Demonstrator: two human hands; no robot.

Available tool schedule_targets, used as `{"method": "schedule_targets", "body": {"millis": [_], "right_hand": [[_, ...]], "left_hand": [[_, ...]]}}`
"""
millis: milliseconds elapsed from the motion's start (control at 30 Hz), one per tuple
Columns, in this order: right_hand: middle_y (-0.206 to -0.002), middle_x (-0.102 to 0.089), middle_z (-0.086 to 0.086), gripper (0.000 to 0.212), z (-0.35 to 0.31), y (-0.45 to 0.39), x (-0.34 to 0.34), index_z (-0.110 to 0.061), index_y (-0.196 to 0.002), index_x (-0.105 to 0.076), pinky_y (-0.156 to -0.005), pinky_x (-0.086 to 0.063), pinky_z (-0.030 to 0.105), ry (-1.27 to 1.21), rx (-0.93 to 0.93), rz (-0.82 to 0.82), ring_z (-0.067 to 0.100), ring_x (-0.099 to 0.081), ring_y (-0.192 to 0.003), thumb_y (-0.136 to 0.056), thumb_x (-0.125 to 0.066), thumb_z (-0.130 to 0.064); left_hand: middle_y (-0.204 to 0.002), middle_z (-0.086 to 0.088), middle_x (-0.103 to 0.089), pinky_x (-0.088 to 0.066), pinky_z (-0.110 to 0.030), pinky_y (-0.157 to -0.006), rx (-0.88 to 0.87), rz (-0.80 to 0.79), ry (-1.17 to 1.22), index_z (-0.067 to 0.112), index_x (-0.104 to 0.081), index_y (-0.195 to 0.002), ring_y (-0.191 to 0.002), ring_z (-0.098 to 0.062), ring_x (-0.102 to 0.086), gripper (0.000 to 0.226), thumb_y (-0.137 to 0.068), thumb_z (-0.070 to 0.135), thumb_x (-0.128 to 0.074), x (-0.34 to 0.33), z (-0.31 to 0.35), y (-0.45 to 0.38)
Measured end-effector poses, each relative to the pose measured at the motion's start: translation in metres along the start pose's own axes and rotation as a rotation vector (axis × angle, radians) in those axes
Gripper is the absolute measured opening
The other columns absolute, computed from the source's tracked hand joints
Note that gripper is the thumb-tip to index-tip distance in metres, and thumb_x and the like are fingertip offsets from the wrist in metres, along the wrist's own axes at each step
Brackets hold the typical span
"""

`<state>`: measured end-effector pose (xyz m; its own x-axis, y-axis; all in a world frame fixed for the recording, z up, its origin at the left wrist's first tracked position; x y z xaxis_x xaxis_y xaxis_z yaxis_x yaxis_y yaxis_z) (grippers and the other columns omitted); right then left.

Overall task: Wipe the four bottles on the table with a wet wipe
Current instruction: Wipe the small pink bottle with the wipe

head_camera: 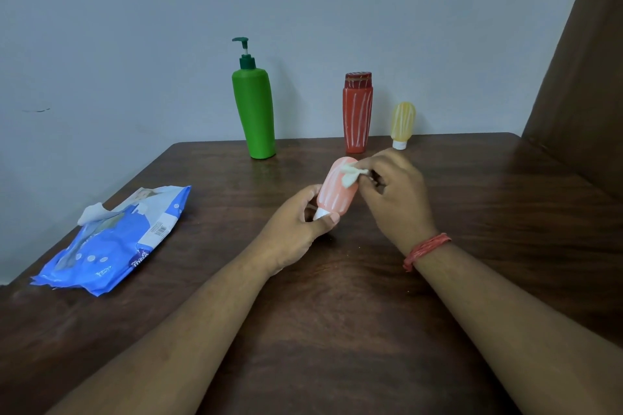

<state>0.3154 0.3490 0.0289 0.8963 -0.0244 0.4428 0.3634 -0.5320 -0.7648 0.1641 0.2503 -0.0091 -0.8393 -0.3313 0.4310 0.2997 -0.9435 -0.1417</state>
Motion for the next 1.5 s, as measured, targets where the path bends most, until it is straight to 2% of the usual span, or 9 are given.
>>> {"method": "schedule_targets", "body": {"millis": [100,267,333,433,567,700,1000,1167,1500], "right_hand": [[-0.103,-0.063,-0.001,0.020,0.004,-0.002,0.003,-0.012,-0.106,-0.074,-0.080,-0.052,0.024,-0.017,-0.034,0.035,0.011,-0.059,-0.094,-0.089,-0.067,-0.003],[-0.100,-0.061,-0.001,0.023,-0.008,0.008,-0.010,-0.012,-0.107,-0.074,-0.074,-0.052,0.027,-0.068,0.098,-0.223,0.012,-0.060,-0.089,-0.087,-0.067,-0.004],[-0.101,-0.061,-0.001,0.024,-0.009,0.007,-0.011,-0.012,-0.107,-0.074,-0.075,-0.050,0.024,-0.089,0.103,-0.213,0.012,-0.061,-0.090,-0.087,-0.065,-0.003],[-0.107,-0.064,-0.004,0.029,-0.002,0.004,-0.007,-0.015,-0.111,-0.071,-0.082,-0.051,0.021,-0.184,-0.033,-0.113,0.006,-0.061,-0.098,-0.089,-0.063,0.001],[-0.114,-0.069,-0.008,0.030,0.012,0.001,-0.007,-0.026,-0.113,-0.065,-0.091,-0.058,0.037,-0.415,-0.327,-0.026,0.006,-0.066,-0.106,-0.092,-0.066,-0.005],[-0.111,-0.065,-0.005,0.019,0.009,0.000,-0.003,-0.021,-0.104,-0.067,-0.086,-0.059,0.036,-0.297,-0.282,0.010,0.009,-0.065,-0.102,-0.090,-0.070,-0.008],[-0.118,-0.062,-0.008,0.030,-0.001,0.003,-0.005,-0.016,-0.120,-0.069,-0.091,-0.048,0.013,-0.265,-0.193,-0.147,0.002,-0.057,-0.110,-0.095,-0.059,-0.004],[-0.106,-0.059,-0.010,0.016,-0.005,0.006,-0.007,-0.020,-0.103,-0.066,-0.079,-0.053,0.017,-0.274,-0.245,-0.047,0.004,-0.061,-0.098,-0.088,-0.073,-0.020],[-0.120,-0.063,-0.007,0.042,-0.004,0.005,-0.006,-0.018,-0.121,-0.068,-0.092,-0.048,0.013,-0.190,-0.233,-0.066,0.006,-0.057,-0.112,-0.090,-0.056,0.008]], "left_hand": [[-0.126,0.011,-0.064,-0.048,-0.043,-0.106,-0.013,-0.011,-0.033,0.030,-0.050,-0.141,-0.116,-0.012,-0.060,0.055,-0.090,0.035,-0.070,-0.001,-0.001,-0.001],[-0.115,0.009,-0.070,-0.050,-0.048,-0.104,0.002,0.085,0.089,0.034,-0.060,-0.128,-0.110,-0.017,-0.064,0.039,-0.091,0.026,-0.072,0.004,-0.005,-0.001],[-0.115,0.009,-0.071,-0.050,-0.048,-0.103,0.000,0.099,0.104,0.038,-0.061,-0.123,-0.109,-0.017,-0.065,0.036,-0.091,0.026,-0.072,0.005,-0.004,-0.003],[-0.116,0.009,-0.070,-0.051,-0.046,-0.103,0.011,0.117,0.098,0.037,-0.058,-0.126,-0.109,-0.017,-0.065,0.038,-0.093,0.025,-0.070,0.005,-0.005,-0.004],[-0.126,0.005,-0.064,-0.051,-0.042,-0.103,0.039,0.108,0.059,0.028,-0.049,-0.141,-0.114,-0.017,-0.062,0.050,-0.095,0.024,-0.069,0.005,-0.002,-0.004],[-0.131,0.007,-0.060,-0.050,-0.038,-0.103,0.038,0.082,0.003,0.026,-0.045,-0.146,-0.117,-0.013,-0.058,0.054,-0.096,0.025,-0.067,0.003,0.003,-0.002],[-0.126,0.007,-0.063,-0.051,-0.041,-0.103,0.028,0.105,0.017,0.026,-0.047,-0.144,-0.114,-0.017,-0.061,0.051,-0.096,0.026,-0.067,0.004,0.005,0.000],[-0.121,0.015,-0.061,-0.049,-0.024,-0.089,-0.026,0.084,-0.066,0.036,-0.049,-0.132,-0.109,-0.007,-0.059,0.041,-0.096,0.027,-0.066,0.002,0.008,0.003],[-0.118,0.014,-0.063,-0.052,-0.033,-0.096,-0.015,0.096,-0.049,0.034,-0.048,-0.136,-0.107,-0.009,-0.061,0.044,-0.096,0.027,-0.066,0.002,0.004,0.001]]}}
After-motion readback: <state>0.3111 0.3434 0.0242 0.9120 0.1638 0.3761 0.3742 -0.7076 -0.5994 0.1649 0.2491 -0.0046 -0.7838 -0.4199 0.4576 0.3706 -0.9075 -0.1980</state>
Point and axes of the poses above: each hand's wrist, its own y-axis away from the middle knuckle, its own x-axis out of the back of the hand, z = x × y, the point moved 3 cm from there along -y, towards the middle knuckle
